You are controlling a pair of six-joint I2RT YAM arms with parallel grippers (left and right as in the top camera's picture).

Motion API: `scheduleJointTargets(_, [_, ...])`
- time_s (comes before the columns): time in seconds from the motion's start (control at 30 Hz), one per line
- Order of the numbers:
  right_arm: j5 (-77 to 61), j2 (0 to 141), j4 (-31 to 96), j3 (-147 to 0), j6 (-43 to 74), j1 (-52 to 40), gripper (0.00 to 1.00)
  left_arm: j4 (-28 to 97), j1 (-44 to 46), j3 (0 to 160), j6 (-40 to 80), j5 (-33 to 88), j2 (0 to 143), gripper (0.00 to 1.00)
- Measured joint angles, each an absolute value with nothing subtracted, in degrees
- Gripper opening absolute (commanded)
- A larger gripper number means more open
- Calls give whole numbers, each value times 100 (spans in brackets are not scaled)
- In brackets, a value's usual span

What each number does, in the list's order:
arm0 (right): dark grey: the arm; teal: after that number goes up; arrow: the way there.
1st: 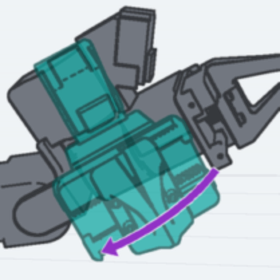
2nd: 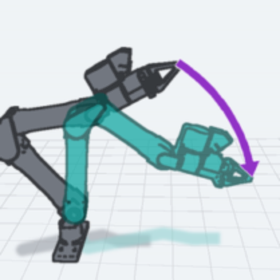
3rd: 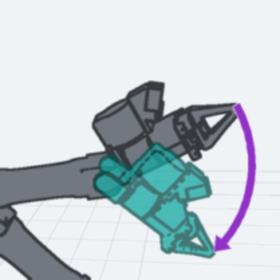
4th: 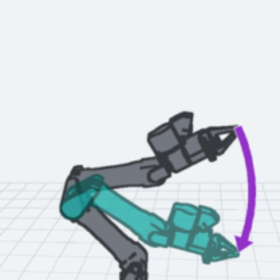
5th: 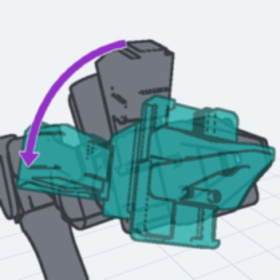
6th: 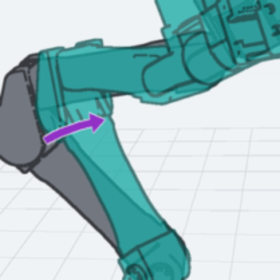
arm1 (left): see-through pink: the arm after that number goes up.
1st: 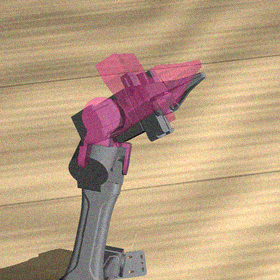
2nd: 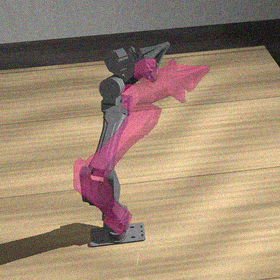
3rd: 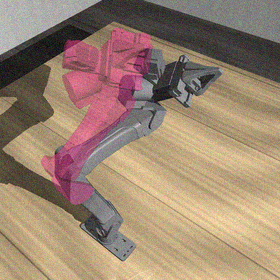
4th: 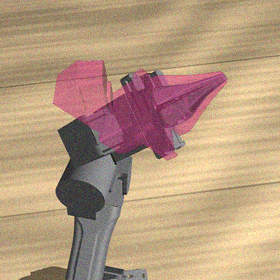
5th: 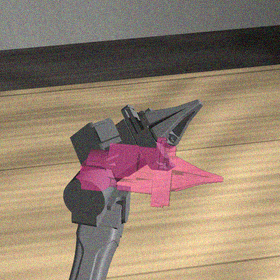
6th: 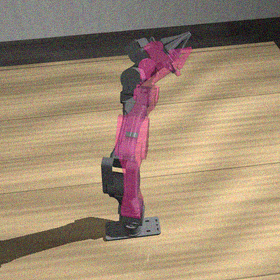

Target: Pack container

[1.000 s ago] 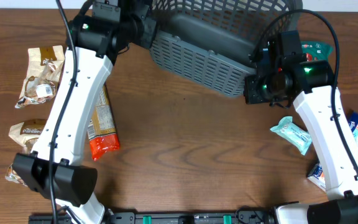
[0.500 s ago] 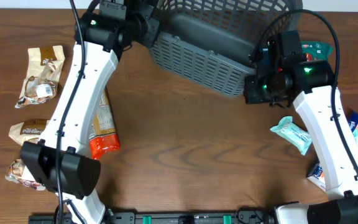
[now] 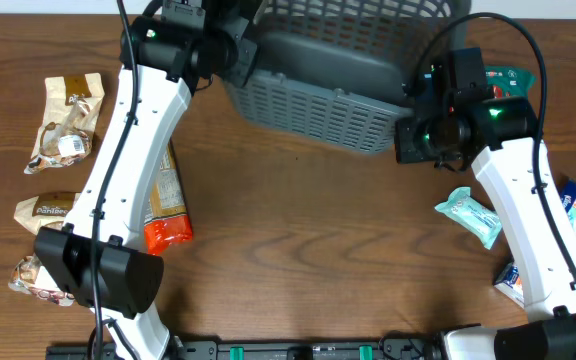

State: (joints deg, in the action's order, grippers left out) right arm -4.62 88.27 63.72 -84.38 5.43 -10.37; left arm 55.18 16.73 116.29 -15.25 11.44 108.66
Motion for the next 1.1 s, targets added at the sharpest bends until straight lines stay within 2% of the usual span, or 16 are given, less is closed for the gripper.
scheduleJointTargets(1.1, [143,8827,5706,-8438,543,-1037,1,6512,2143,11616,-1505,1120,10602,6])
